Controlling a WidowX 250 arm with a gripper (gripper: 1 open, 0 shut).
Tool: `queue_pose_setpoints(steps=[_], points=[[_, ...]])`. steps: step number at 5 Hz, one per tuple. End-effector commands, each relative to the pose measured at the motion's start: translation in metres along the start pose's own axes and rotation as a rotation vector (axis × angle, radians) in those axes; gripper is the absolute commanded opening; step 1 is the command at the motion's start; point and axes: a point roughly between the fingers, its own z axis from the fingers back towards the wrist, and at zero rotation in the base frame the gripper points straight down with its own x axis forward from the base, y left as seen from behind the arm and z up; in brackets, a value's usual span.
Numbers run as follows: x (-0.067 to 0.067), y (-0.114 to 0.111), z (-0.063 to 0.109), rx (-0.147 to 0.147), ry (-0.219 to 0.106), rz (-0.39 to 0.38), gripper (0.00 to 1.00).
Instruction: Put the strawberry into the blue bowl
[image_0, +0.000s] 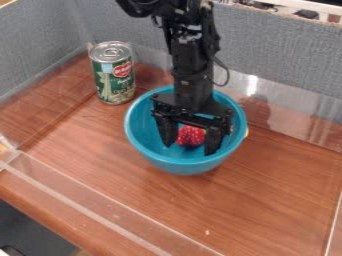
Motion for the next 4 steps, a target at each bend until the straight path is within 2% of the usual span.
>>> queue_pose_setpoints(steps=[1,2,3,4], points=[[0.009,-0.002,0.026,0.0,-0.076,-0.005,1.0],[0.01,-0.003,0.035,-0.001,-0.09,-0.004,1.0],[0.012,-0.005,0.054,-0.002,-0.118,-0.006,1.0],[0.009,-0.005,0.088,-0.004,-0.158,0.004,1.0]])
